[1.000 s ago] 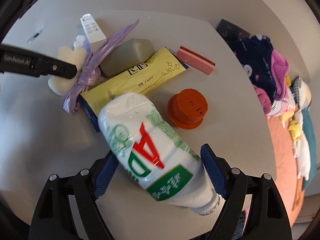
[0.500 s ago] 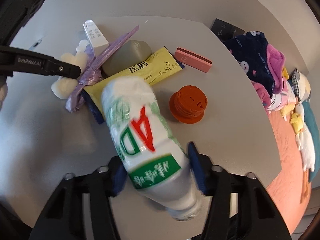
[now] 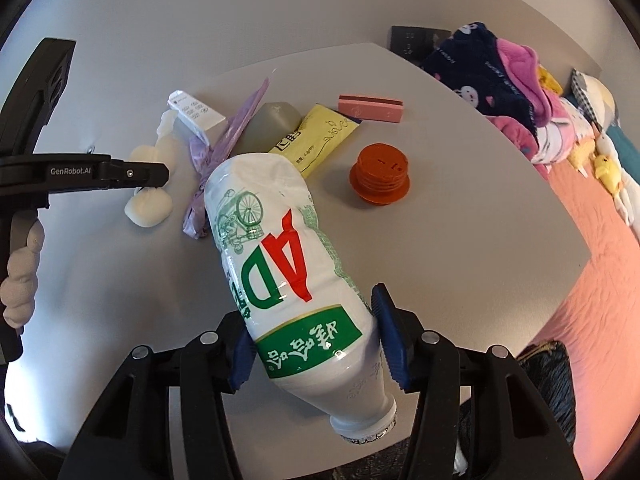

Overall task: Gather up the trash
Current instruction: 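Grasp the white AD bottle with the right gripper while the left grasps the white plush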

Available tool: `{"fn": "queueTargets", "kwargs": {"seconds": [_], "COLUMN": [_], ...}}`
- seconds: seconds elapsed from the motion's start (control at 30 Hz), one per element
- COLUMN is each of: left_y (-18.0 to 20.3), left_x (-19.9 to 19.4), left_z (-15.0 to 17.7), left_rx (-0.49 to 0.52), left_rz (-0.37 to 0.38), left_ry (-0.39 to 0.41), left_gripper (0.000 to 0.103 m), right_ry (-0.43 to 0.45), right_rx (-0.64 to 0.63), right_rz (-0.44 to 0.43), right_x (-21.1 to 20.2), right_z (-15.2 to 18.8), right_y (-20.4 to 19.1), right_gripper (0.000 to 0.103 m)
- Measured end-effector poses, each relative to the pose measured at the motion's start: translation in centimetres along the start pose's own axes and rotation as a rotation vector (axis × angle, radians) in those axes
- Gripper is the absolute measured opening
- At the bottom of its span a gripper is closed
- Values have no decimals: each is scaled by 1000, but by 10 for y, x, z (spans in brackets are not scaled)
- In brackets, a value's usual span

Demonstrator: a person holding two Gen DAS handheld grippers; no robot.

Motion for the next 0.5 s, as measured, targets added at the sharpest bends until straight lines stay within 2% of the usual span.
{"fn": "queueTargets", "kwargs": {"seconds": [0.3, 0.5], "left_y": [33, 60], "left_x": [-26, -35], "left_z": [5, 11], "left_rx": [96, 169], "left_rz": [47, 79], "left_ry": [37, 45], "left_gripper": [25, 25], "right_ry": [89, 129], "right_rx": [143, 187], "right_rz": [-32, -21], "right_x": [-40, -62], "right_z": [13, 22], "right_y": [13, 22], "right_gripper": [54, 54]}}
Point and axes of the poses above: each gripper's, at about its wrist camera, not at the fingertips, and x roughly the way its jaws point, y to its right, z to its underside, the point moved 4 cm from there along x, roughly the way its jaws point, and after that the axes turned 5 degrees about -y, right-handed, at the moved point
